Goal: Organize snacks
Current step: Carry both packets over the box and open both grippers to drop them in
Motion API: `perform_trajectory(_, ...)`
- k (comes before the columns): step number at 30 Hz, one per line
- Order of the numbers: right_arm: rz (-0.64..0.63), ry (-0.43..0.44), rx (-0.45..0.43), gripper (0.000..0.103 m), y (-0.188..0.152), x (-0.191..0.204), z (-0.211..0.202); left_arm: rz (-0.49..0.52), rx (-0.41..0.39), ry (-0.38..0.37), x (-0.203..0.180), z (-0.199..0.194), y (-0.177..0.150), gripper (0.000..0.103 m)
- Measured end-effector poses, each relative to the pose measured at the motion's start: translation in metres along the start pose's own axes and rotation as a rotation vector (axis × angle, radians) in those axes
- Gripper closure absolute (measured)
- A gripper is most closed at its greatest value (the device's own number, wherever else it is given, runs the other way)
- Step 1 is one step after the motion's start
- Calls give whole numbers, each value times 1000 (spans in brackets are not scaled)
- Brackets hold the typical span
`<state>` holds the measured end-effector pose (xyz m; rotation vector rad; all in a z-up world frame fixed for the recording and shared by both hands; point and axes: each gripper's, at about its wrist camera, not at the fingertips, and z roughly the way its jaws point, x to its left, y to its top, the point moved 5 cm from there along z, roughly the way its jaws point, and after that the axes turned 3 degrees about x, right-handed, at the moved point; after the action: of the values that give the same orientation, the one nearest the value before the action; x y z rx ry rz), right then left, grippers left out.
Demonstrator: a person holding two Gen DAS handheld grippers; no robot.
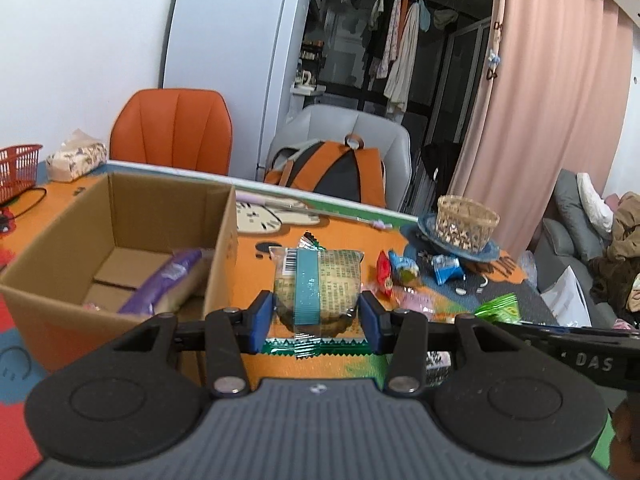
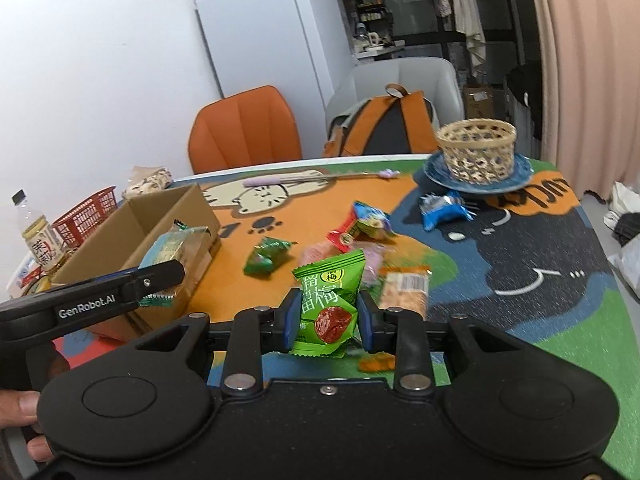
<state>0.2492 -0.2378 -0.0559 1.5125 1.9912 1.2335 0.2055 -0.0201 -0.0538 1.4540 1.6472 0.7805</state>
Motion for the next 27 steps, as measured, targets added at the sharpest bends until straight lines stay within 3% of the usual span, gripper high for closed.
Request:
perform_trajectory(10, -41, 94, -29, 73, 28, 36, 2, -27, -48, 30, 18, -14, 19, 58)
perform_trajectory(27, -96, 161, -36, 73, 48, 92, 31, -113, -75, 104, 79, -21, 35, 58)
